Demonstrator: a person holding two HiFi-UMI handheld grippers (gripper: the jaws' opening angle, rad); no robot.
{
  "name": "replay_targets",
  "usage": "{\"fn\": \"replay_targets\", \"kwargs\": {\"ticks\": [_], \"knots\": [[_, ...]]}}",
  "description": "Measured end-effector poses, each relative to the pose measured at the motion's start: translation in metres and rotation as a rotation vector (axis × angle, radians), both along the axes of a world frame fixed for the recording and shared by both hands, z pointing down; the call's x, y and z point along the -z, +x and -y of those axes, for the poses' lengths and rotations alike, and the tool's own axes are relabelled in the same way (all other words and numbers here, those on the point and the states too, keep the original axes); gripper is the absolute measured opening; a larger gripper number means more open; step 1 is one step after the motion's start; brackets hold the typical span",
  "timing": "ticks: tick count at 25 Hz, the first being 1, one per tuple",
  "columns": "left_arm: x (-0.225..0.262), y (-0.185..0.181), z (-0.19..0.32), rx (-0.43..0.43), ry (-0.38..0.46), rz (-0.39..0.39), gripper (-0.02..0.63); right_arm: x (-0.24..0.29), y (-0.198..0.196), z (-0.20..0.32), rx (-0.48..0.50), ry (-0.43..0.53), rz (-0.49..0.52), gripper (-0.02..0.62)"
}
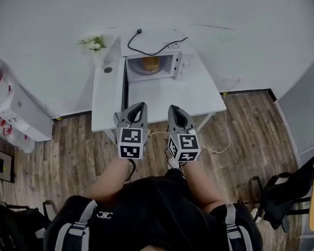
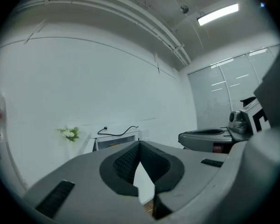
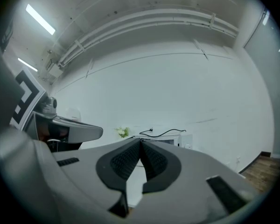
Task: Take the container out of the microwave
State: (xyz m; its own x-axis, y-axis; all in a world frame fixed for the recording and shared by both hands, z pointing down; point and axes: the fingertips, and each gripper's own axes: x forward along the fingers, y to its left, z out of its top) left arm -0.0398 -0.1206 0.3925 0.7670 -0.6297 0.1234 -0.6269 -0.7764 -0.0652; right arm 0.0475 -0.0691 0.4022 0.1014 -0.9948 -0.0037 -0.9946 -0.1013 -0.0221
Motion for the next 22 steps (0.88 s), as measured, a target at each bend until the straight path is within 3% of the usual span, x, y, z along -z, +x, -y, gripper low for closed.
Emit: {"fn": "replay_targets", "kwargs": {"ticks": [13, 22], "knots": [[-0.02, 0.107, 0.112, 0.147, -0.1, 0.006, 0.014, -0.013, 0.125, 0.12, 0.127, -0.055, 0.041, 0.005], [-0.032, 0.158, 0.156, 0.228, -0.072, 0.041, 0.014, -0.031, 0.173, 0.184, 0.287, -0.125, 0.011, 0.005]]}}
